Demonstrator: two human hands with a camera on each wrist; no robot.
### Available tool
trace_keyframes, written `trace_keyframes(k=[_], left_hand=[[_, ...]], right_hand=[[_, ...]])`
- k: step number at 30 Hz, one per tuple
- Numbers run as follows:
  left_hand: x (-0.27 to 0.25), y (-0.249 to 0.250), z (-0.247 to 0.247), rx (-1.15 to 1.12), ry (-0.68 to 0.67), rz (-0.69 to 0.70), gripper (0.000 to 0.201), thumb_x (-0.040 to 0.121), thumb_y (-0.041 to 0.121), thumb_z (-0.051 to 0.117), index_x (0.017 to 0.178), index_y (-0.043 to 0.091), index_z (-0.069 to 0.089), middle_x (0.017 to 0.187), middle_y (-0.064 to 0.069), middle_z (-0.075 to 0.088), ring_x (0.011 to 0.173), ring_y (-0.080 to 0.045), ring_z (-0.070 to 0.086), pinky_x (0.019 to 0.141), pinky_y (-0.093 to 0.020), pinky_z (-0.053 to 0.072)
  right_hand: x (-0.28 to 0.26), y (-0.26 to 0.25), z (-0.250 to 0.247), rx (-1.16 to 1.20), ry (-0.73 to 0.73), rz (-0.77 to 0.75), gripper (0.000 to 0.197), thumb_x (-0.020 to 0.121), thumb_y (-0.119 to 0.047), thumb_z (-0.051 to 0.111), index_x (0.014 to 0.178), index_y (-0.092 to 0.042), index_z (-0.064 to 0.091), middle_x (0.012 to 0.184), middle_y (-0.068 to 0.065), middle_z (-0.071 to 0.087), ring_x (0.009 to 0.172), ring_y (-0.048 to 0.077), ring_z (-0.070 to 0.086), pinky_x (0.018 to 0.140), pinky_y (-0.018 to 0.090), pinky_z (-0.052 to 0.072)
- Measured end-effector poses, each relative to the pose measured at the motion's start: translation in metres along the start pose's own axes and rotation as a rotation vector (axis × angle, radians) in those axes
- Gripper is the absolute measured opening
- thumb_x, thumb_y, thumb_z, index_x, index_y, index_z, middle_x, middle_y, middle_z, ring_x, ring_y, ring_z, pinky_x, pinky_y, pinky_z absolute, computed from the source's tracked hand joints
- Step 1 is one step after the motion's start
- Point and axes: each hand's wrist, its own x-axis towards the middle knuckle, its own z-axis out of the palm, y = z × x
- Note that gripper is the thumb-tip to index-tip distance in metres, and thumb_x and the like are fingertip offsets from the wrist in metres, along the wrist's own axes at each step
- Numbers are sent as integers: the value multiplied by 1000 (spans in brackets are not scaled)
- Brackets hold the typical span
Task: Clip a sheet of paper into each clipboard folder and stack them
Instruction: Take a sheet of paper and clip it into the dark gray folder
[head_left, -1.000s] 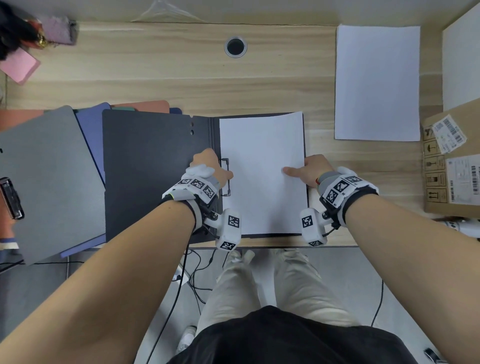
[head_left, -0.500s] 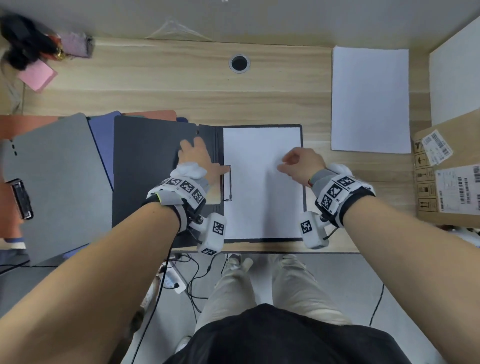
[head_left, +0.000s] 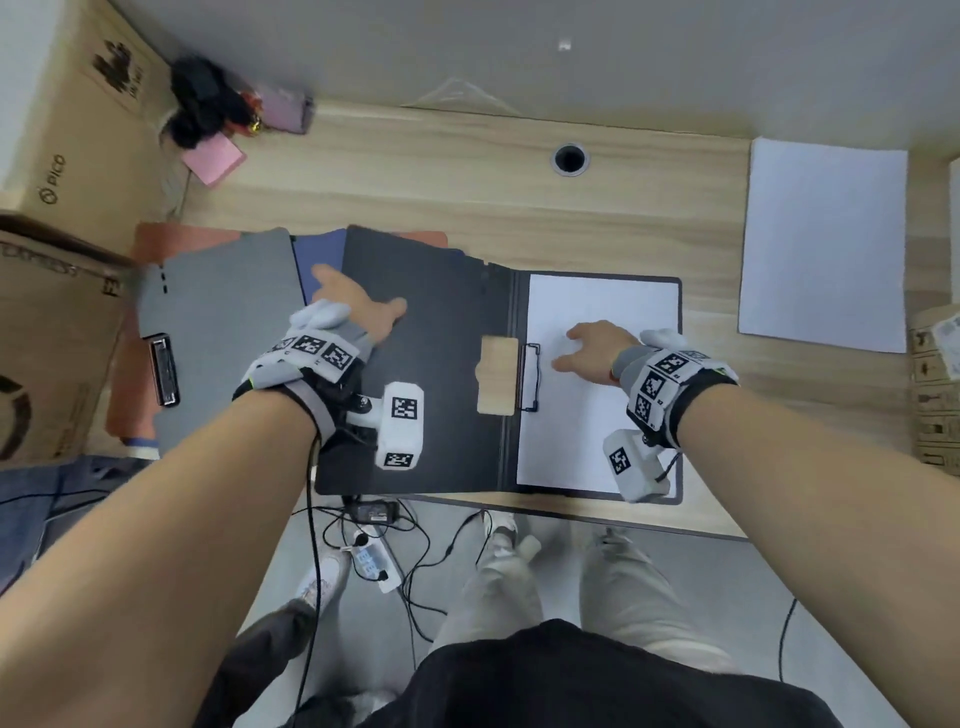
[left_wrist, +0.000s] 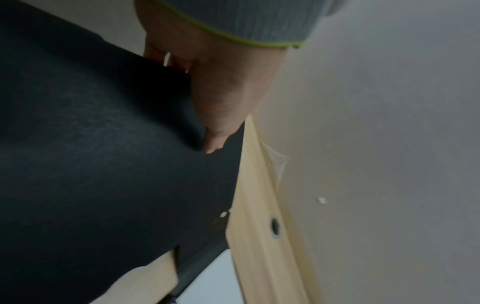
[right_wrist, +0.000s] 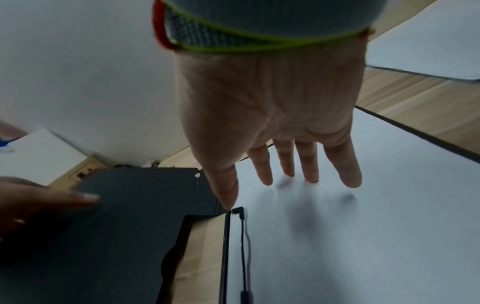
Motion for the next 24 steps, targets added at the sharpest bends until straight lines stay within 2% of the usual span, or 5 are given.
trace_keyframes(k=[3,6,12,20,24], left_hand=[[0,22,-16,-121,49,248,56,86,60,63,106,8,61,85,-7,65,73,-27,55,63,-36,42],[-30,64,-32,-175,-9,423,54,90,63,55,68,14,47,56,-2,51,59,-28,56,57,-32,41],[-84,133,-2,-363,-339,573,55,92,64,51,99,12,69,81,-12,75,70,-34,74,65,-38,62],[-62,128,89,-52,-377,366,66,88,42,69,142,10,46,130,-12,60,112,-32,62,93,-38,51],[-58,125,117,-78,-405,221,84,83,34,76,146,7,27,128,-13,55,98,-29,55,86,-38,51]], right_hand=[[-10,6,-6,188,-65,4,70,90,-56,56,149,-24,36,153,1,37,136,26,41,108,38,37],[-27,12,-20,457,-103,-17,70,85,-70,49,141,-28,45,146,-5,45,124,21,53,99,44,49],[-64,46,-63,1075,-53,-35,89,80,-85,23,120,-18,65,108,9,72,94,33,70,81,50,58],[-65,110,-53,1004,86,124,56,93,-69,28,120,-26,52,123,4,60,109,30,64,95,50,53],[-41,127,-29,853,46,177,64,97,-61,33,141,-16,42,128,6,51,117,27,56,100,46,50]])
